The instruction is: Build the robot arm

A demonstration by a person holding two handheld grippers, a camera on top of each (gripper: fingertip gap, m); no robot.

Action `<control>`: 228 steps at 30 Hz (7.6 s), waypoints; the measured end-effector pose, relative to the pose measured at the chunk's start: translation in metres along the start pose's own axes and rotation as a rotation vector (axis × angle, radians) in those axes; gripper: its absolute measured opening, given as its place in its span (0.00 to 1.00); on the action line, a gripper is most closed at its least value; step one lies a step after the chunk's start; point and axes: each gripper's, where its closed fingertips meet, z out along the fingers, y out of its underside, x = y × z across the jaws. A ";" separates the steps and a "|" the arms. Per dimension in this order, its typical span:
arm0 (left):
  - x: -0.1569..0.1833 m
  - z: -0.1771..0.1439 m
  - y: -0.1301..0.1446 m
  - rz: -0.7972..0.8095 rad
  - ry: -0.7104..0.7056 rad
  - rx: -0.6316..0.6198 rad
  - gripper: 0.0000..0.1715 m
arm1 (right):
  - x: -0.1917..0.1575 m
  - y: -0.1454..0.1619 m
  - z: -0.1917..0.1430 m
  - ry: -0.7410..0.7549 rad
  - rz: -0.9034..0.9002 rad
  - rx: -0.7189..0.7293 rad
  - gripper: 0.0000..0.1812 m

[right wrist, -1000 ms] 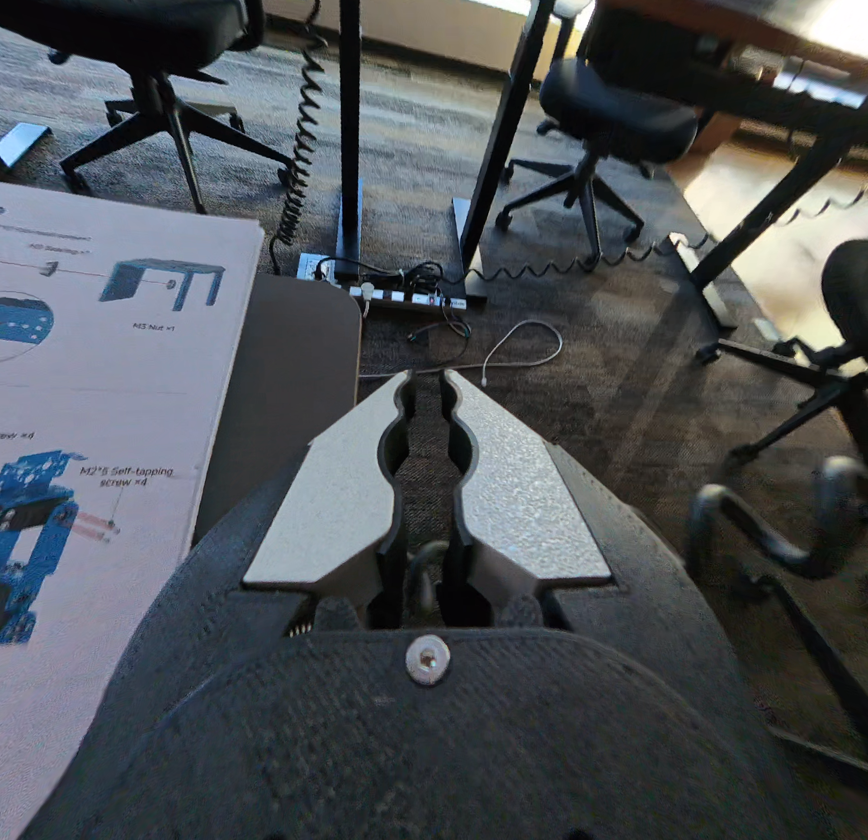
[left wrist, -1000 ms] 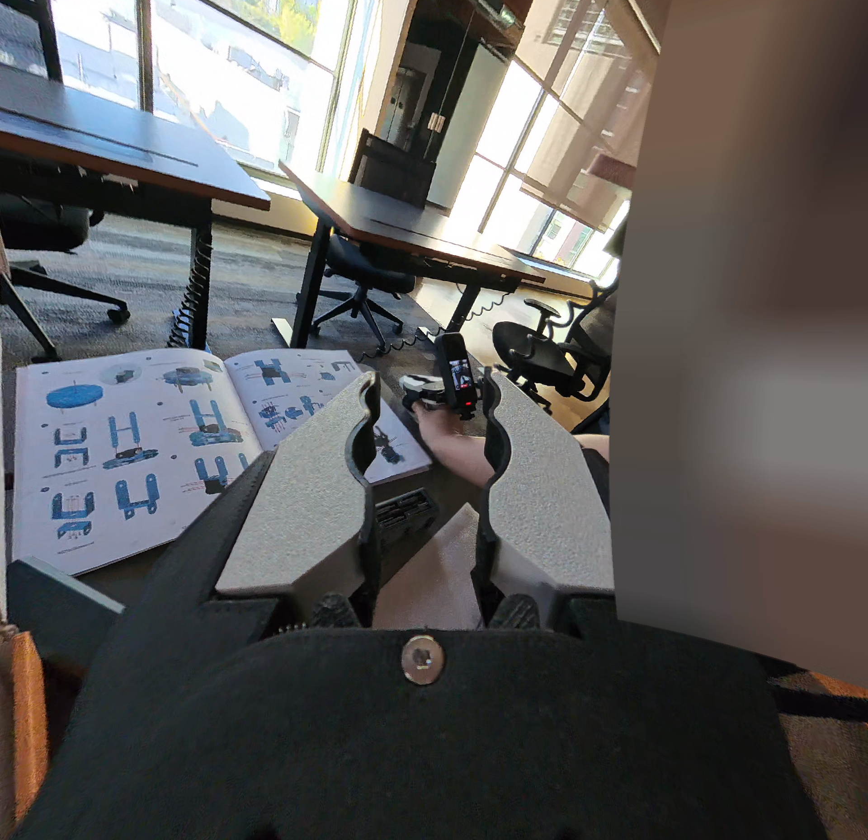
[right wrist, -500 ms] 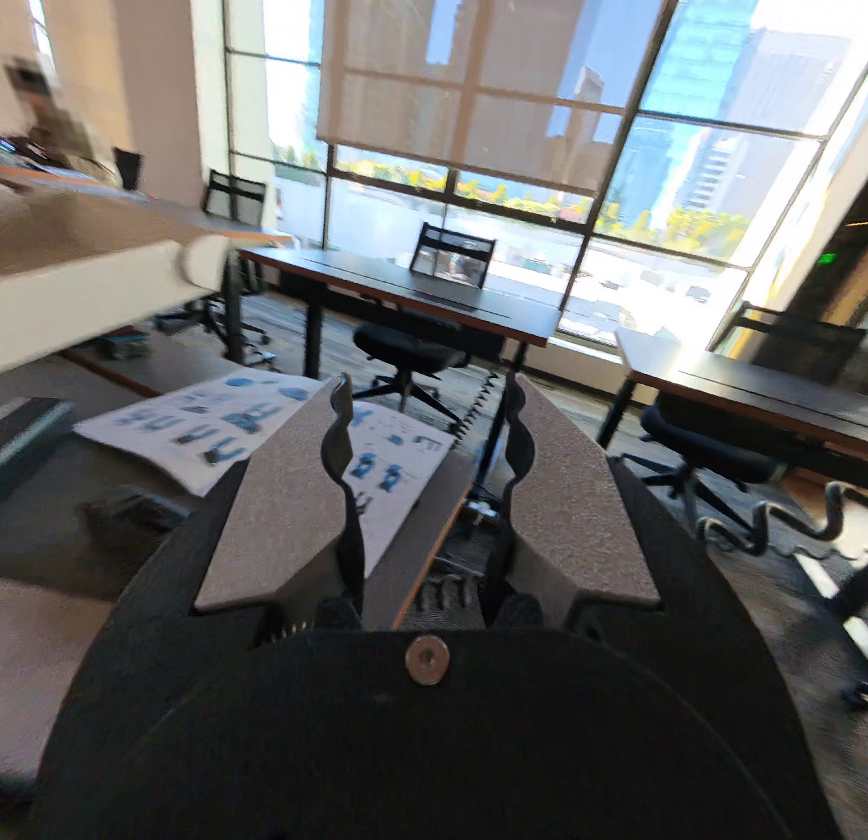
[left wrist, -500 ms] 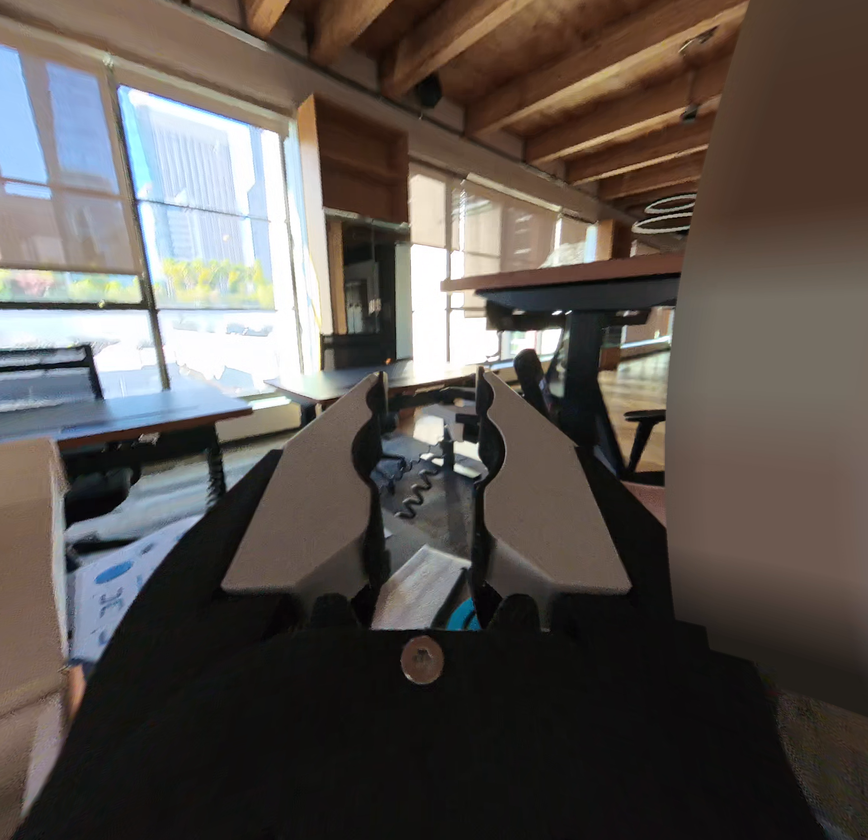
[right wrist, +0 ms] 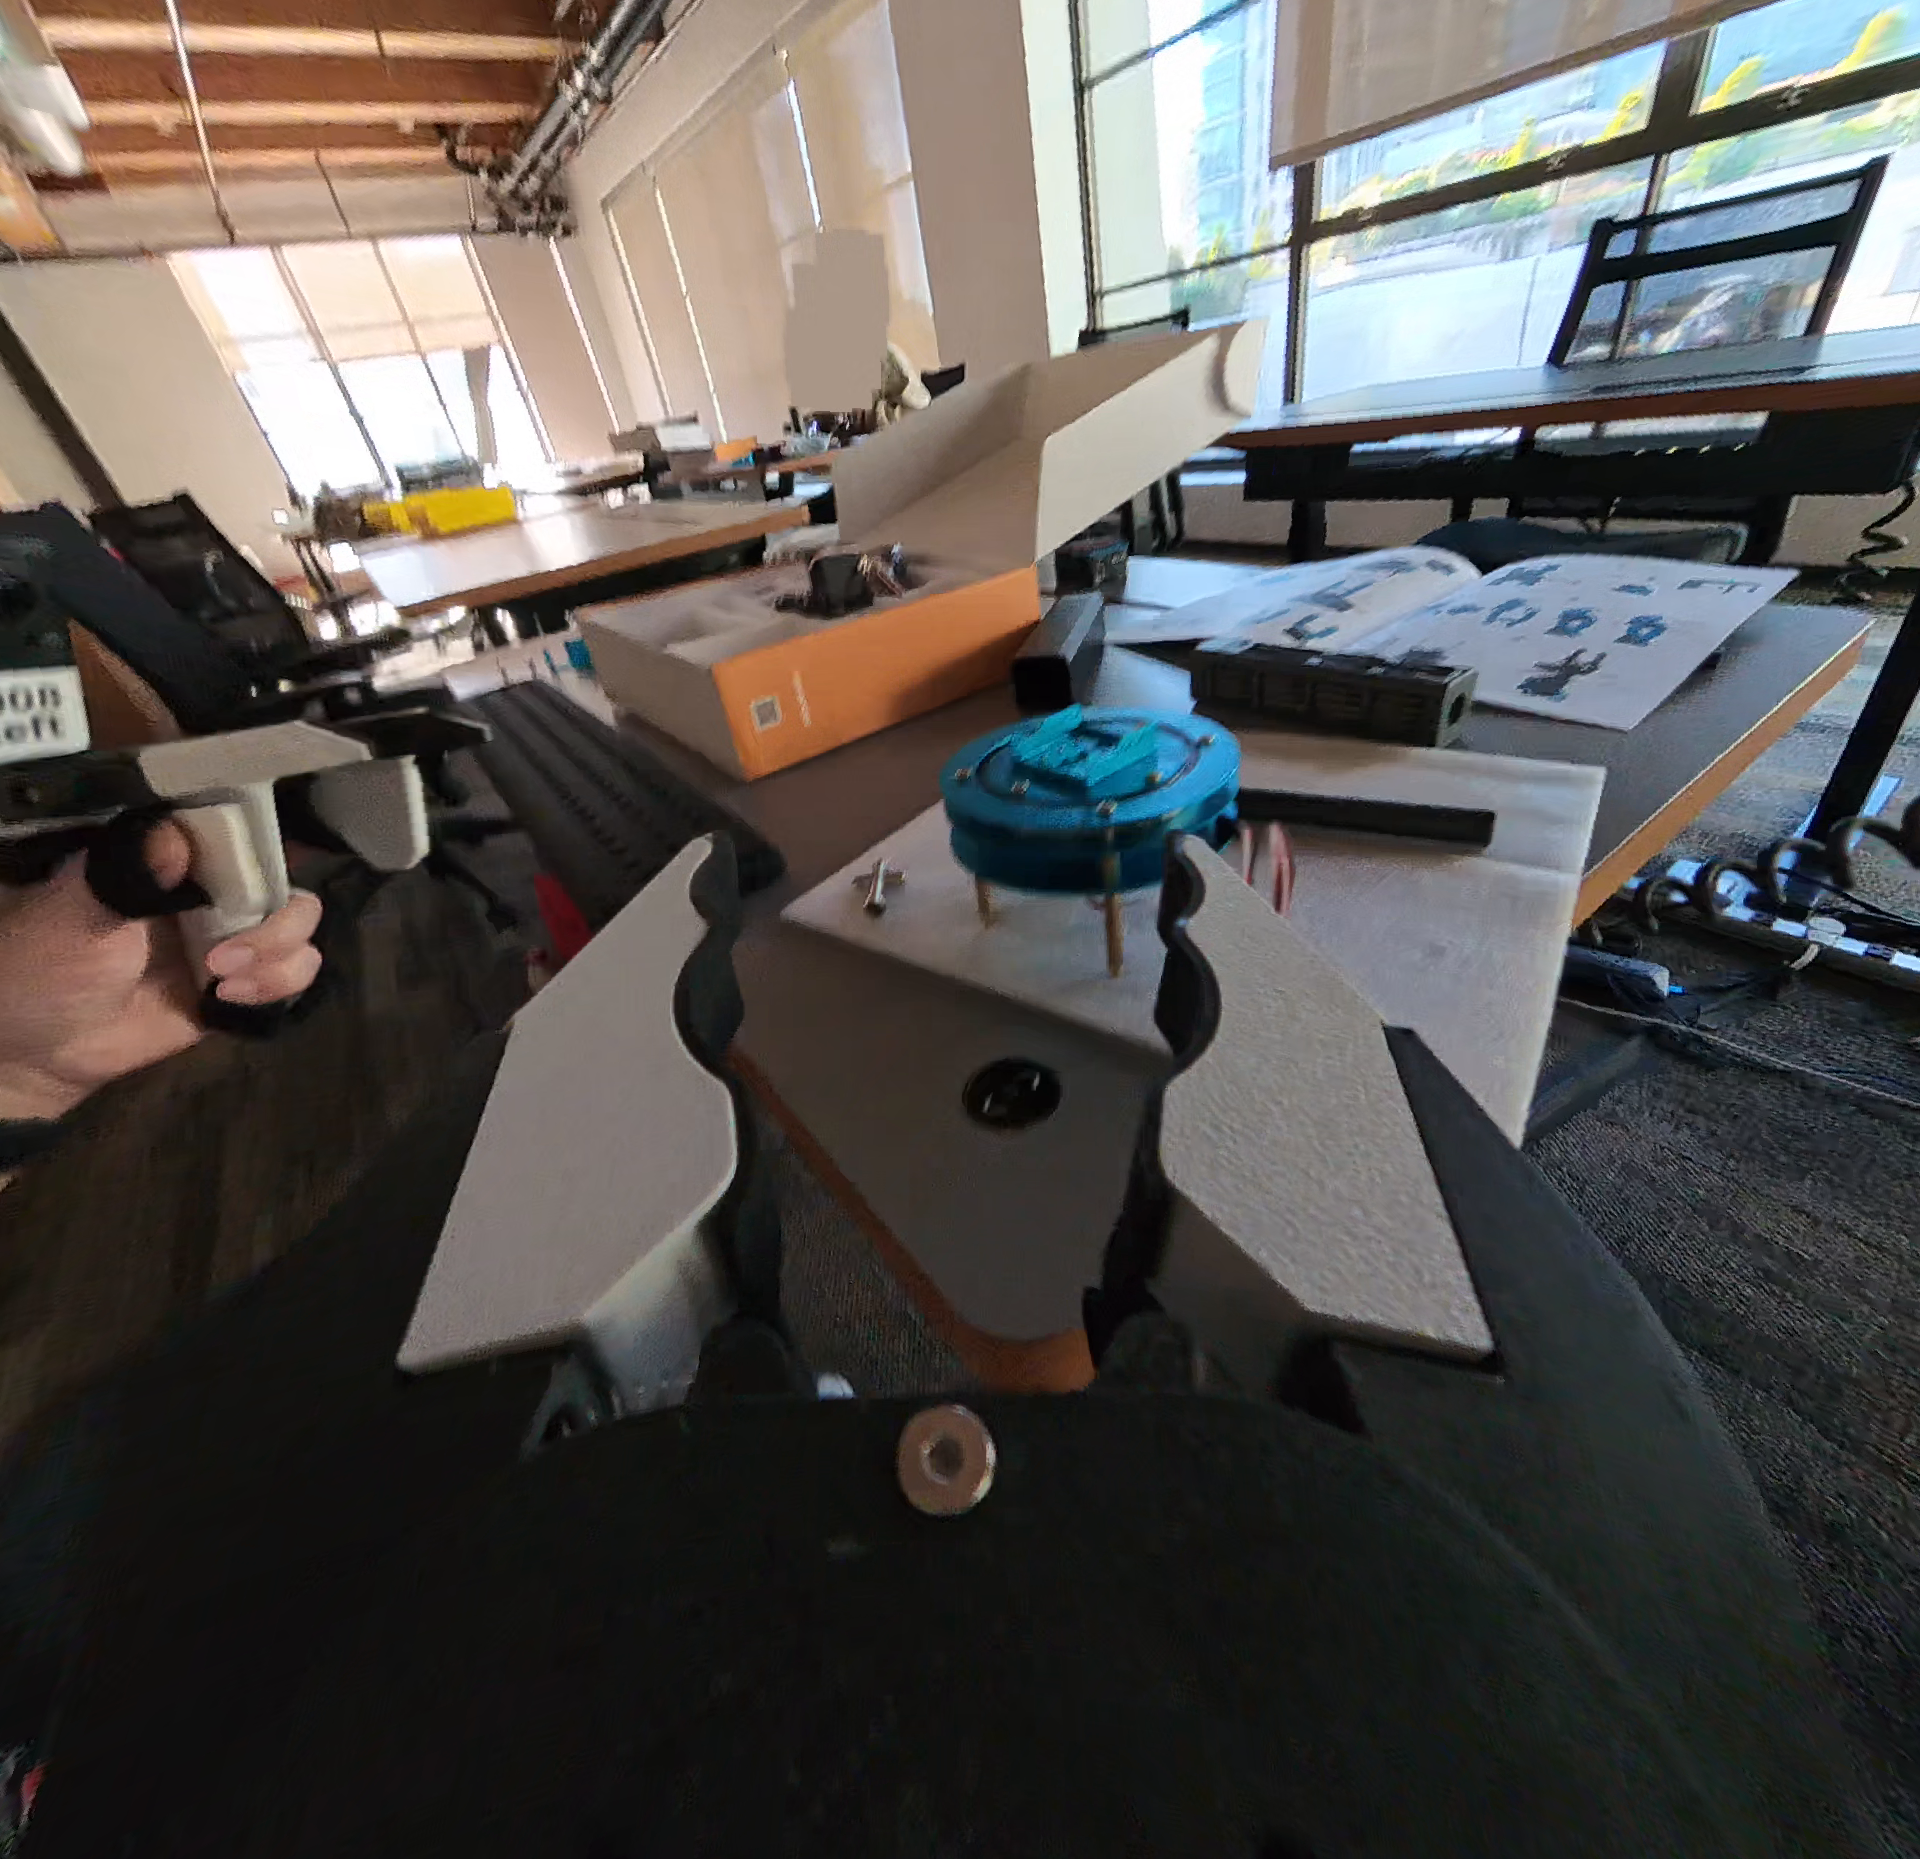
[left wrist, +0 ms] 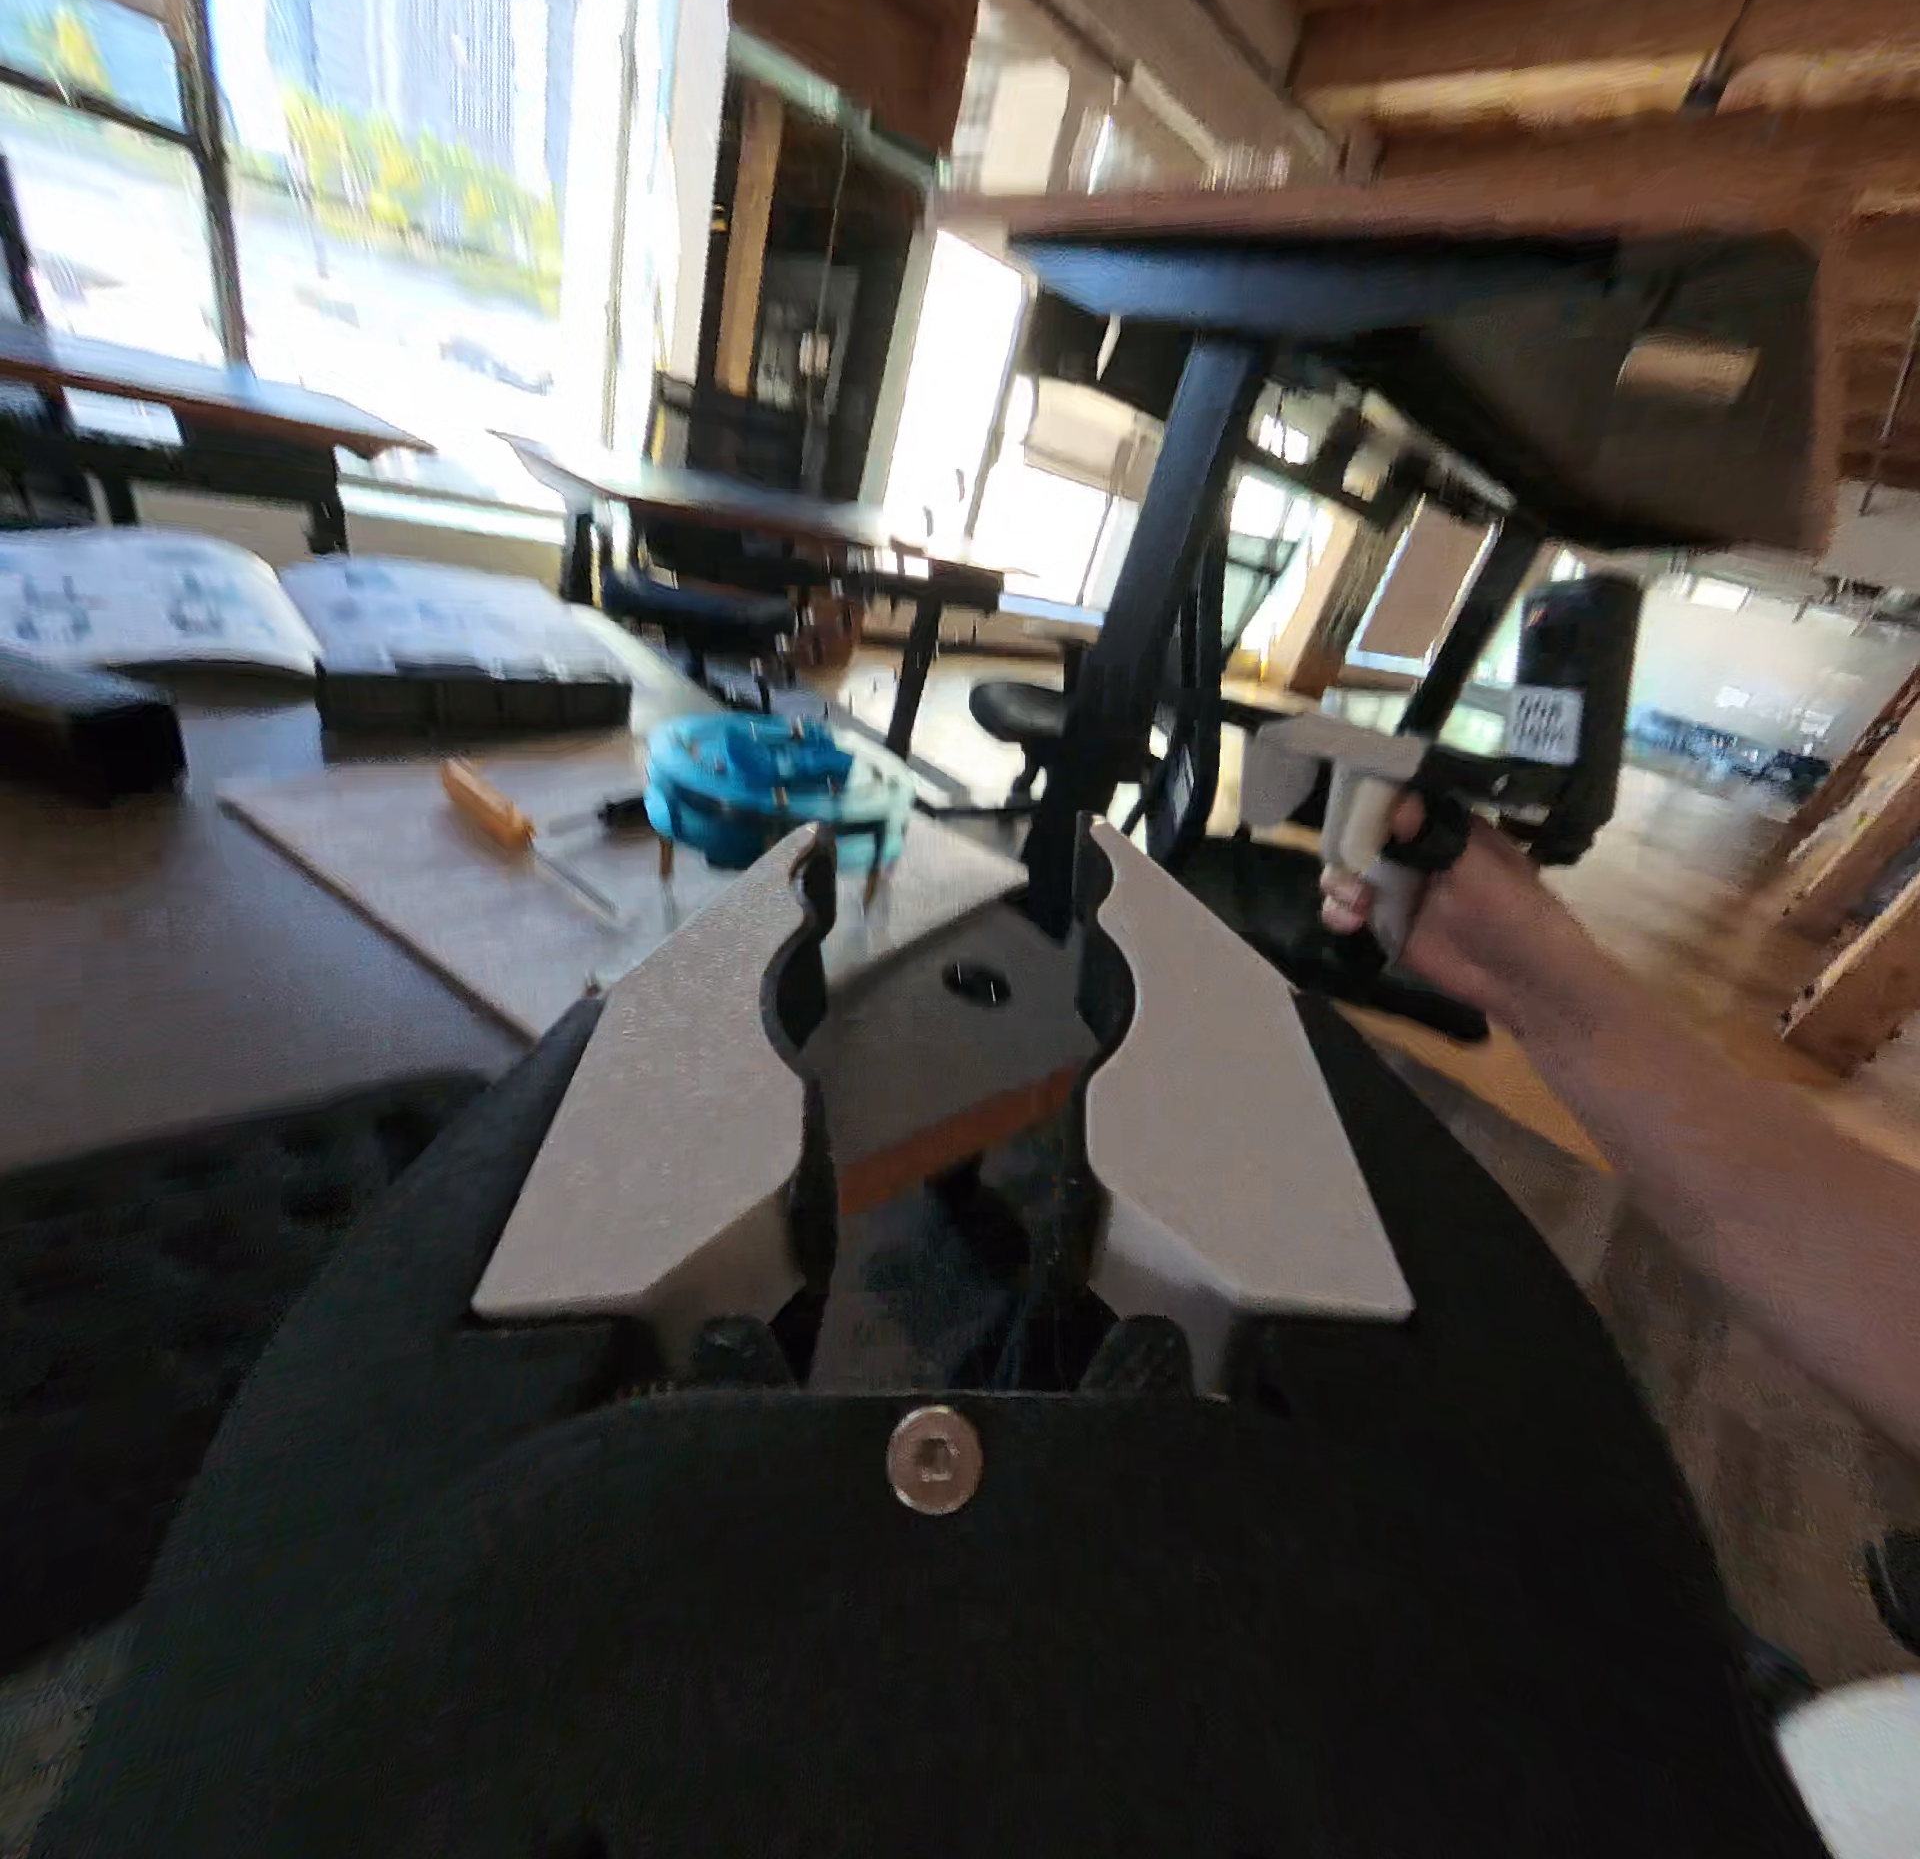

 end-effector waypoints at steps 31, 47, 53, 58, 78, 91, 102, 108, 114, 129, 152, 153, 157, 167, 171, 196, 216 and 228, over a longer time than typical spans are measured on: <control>-0.098 0.174 0.031 0.281 0.147 -0.462 0.10 | 0.052 0.047 0.142 0.012 -0.216 -0.361 0.18; -0.091 0.199 0.052 0.385 0.473 -0.588 0.28 | 0.060 0.058 0.160 0.031 -0.097 -0.384 0.10; -0.087 0.205 0.059 0.389 0.535 -0.598 0.23 | 0.060 0.058 0.159 0.008 -0.123 -0.388 0.10; -0.087 0.205 0.059 0.340 0.551 -0.572 0.23 | 0.061 0.058 0.160 -0.043 -0.126 -0.408 0.10; -0.083 0.188 0.025 0.128 0.485 -0.400 0.31 | 0.075 0.032 0.129 -0.156 -0.110 -0.233 0.23; -0.085 0.158 0.045 0.347 0.288 -0.439 0.32 | 0.077 0.054 0.121 -0.181 -0.126 -0.273 0.25; -0.085 0.173 0.066 0.969 0.109 -0.476 0.39 | 0.060 0.073 0.121 -0.155 -0.697 -0.302 0.40; -0.077 0.178 0.070 0.988 0.103 -0.467 0.37 | 0.053 0.075 0.133 -0.099 -0.893 -0.282 0.32; -0.071 0.182 0.068 1.029 0.067 -0.422 0.23 | 0.053 0.065 0.137 -0.093 -0.905 -0.307 0.25; -0.098 0.216 0.046 1.069 0.044 -0.528 0.28 | 0.078 0.032 0.178 -0.196 -0.740 -0.357 0.19; -0.120 0.228 0.045 1.059 -0.003 -0.584 0.20 | 0.101 0.049 0.152 -0.110 0.042 -0.238 0.31; -0.120 0.227 0.045 1.060 -0.005 -0.576 0.20 | 0.098 0.051 0.153 -0.125 0.081 -0.246 0.31; -0.120 0.225 0.043 1.060 -0.028 -0.544 0.20 | 0.082 0.058 0.160 -0.161 0.170 -0.281 0.34; -0.125 0.221 0.040 1.050 -0.060 -0.476 0.18 | 0.081 0.075 0.192 -0.105 0.209 -0.364 0.28; -0.122 0.221 0.040 1.072 -0.057 -0.456 0.18 | 0.084 0.078 0.202 -0.124 0.231 -0.390 0.23; -0.053 0.231 0.052 0.681 0.100 -0.277 0.18 | 0.085 0.066 0.125 -0.018 -0.057 -0.714 0.10; -0.065 0.207 0.063 0.629 0.007 -0.340 0.18 | 0.067 0.061 0.110 -0.060 -0.029 -0.373 0.24; -0.069 0.198 0.065 0.610 -0.021 -0.340 0.18 | 0.067 0.077 0.115 0.003 0.006 -0.301 0.29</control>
